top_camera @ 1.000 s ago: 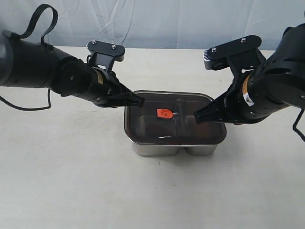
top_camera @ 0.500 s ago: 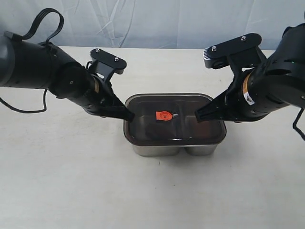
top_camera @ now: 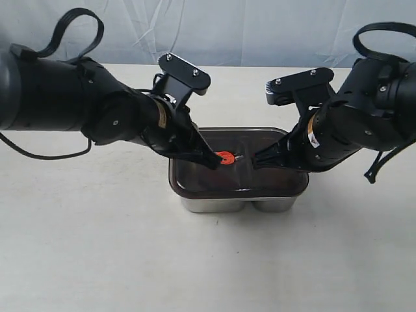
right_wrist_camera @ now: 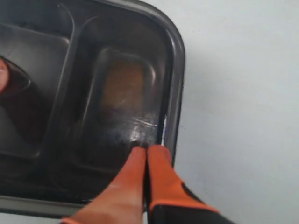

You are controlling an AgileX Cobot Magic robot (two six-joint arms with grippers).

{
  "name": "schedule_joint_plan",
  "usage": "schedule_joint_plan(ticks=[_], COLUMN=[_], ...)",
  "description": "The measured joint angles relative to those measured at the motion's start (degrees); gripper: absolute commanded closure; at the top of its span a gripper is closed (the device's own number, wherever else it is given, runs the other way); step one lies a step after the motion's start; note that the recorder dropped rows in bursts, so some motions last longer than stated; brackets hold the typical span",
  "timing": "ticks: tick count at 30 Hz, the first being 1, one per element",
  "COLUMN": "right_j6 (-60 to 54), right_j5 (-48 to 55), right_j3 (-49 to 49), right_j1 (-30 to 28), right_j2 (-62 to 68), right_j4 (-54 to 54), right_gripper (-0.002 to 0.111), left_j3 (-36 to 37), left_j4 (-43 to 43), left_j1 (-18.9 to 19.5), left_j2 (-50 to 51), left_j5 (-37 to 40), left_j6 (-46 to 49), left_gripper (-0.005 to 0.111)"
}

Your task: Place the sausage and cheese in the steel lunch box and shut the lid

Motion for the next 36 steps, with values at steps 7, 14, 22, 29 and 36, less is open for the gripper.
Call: schedule_joint_plan(ticks=[7, 14, 22, 29, 36], right_j6=[-1.5, -2.57, -2.72, -2.84, -2.84], right_j5=[-3.79, -4.58, -4.7, -4.7, -4.7], right_j3=[0.0, -0.59, -0.62, -0.24, -0.24], right_j1=[0.0, 0.0, -0.12, -0.18, -0.18], right_j2=[3.53, 6.51, 5.44, 2.89, 1.03], right_j4=[1.9, 2.79, 3.15, 3.63, 3.63], right_gripper=[0.109, 0.109, 0.109, 0.109, 0.109], left_j3=[-0.23, -1.01, -1.01, -0.6, -0.38], left_j4=[0.6, 1.11, 1.25, 1.25, 1.13], left_j1=[-0.33, -0.33, -0.33, -0.33, -0.33], left_j2=[2.84, 5.23, 5.1, 2.32, -2.91], left_j5=[1.99, 0.24, -0.5, 1.27, 4.59], left_j6=[0.23, 0.23, 0.45, 0.58, 0.58], left_gripper=[0.107, 0.107, 0.107, 0.107, 0.107])
